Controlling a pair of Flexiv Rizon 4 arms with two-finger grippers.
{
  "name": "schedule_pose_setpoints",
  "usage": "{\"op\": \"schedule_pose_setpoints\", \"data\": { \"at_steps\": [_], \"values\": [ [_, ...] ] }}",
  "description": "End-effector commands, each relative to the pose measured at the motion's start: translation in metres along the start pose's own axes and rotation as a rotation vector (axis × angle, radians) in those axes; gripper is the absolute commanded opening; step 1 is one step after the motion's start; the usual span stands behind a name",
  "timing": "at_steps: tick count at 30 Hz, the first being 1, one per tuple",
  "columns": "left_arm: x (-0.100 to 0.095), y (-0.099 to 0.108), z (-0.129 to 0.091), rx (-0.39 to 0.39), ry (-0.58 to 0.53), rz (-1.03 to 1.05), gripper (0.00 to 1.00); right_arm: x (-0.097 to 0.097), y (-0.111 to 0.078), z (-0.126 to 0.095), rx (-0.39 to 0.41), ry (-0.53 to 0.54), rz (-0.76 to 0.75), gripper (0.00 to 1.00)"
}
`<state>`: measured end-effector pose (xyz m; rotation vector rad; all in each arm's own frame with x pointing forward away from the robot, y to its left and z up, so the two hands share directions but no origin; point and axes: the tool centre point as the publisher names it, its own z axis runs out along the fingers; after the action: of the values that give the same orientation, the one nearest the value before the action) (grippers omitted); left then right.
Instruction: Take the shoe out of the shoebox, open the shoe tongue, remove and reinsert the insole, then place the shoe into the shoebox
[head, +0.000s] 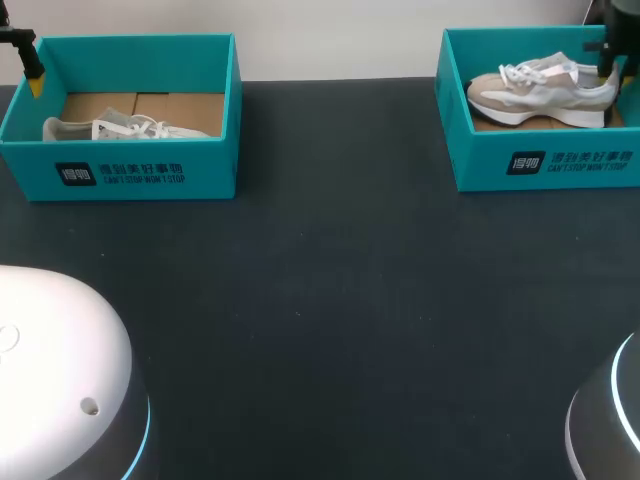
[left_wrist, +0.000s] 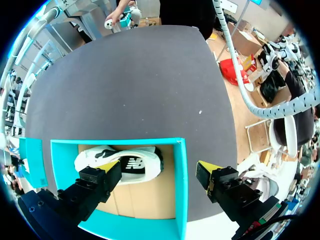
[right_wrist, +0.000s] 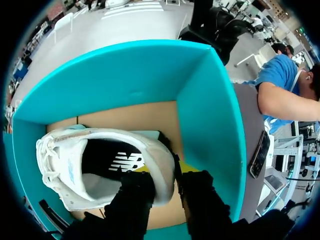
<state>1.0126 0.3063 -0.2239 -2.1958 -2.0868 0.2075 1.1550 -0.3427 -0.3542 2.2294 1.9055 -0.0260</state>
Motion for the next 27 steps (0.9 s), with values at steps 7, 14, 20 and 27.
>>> {"op": "schedule_pose_setpoints", "data": {
  "at_steps": [7,14,20,27],
  "values": [
    [0.000,-0.001,0.000,-0.002,0.002,0.001,1.00,-0.001,0.000,-0.018,-0.014,-0.001,-0.016,0.00],
    [0.000,-0.001,0.000,-0.002,0.002,0.001,1.00,-0.004,-0.014,-0.063,-0.057,0.020,-0.012,0.00],
    [0.000,-0.001,0.000,-0.002,0.002,0.001,1.00,0.002,-0.024,-0.100,-0.082,0.050,0.000,0.00],
    [0.000,-0.001,0.000,-0.002,0.002,0.001,1.00,0.014,-0.036,-0.151,-0.114,0.043,0.007,0.00]
  ]
}}
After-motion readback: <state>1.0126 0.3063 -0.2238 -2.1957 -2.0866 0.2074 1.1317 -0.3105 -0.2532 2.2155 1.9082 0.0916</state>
